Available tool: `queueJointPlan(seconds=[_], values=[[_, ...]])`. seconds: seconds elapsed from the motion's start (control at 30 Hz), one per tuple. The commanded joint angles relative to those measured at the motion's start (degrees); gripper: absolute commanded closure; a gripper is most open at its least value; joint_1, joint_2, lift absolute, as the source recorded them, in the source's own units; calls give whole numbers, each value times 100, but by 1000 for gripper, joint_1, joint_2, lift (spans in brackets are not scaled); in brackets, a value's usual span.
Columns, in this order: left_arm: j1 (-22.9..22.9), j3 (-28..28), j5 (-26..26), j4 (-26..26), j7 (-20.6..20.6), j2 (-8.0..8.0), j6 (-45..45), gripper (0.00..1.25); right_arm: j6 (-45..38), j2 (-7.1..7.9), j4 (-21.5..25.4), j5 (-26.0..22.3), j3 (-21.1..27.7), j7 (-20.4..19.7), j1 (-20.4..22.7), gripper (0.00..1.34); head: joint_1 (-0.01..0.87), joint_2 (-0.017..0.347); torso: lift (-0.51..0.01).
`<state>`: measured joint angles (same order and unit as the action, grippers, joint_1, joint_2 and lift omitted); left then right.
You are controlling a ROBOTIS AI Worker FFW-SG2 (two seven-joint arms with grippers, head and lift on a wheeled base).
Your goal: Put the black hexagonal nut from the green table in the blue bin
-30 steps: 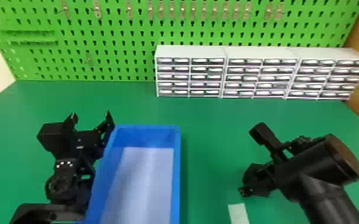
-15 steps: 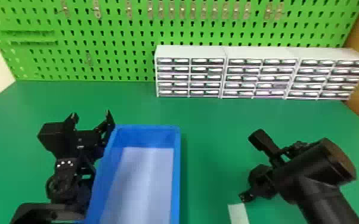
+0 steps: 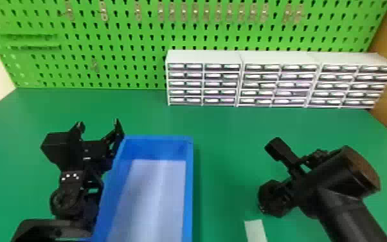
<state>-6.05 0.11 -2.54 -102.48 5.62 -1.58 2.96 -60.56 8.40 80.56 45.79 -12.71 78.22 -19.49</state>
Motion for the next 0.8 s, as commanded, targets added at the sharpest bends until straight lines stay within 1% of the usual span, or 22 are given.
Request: queueJointPlan(seconds=[0.0, 0.07, 0.23, 0.47, 0.77], values=[[-1, 6, 8, 0, 0, 0, 2, 372, 132, 4, 82, 62, -12, 10, 7, 1147, 657, 57, -95], [-1, 6, 8, 0, 0, 0, 11, 372, 246, -5, 100, 115, -3, 10, 7, 1193, 657, 57, -95], [-1, -2, 17, 0, 0, 0, 11, 372, 422, -5, 153, 150, 67, 10, 51, 1194, 657, 57, -95], [-1, -11, 17, 0, 0, 0, 11, 372, 422, 4, 214, 106, 216, 10, 51, 1194, 657, 57, -95], [-1, -20, 26, 17, 0, 0, 11, 372, 413, 4, 478, 18, 427, 10, 7, 1194, 657, 57, -95]])
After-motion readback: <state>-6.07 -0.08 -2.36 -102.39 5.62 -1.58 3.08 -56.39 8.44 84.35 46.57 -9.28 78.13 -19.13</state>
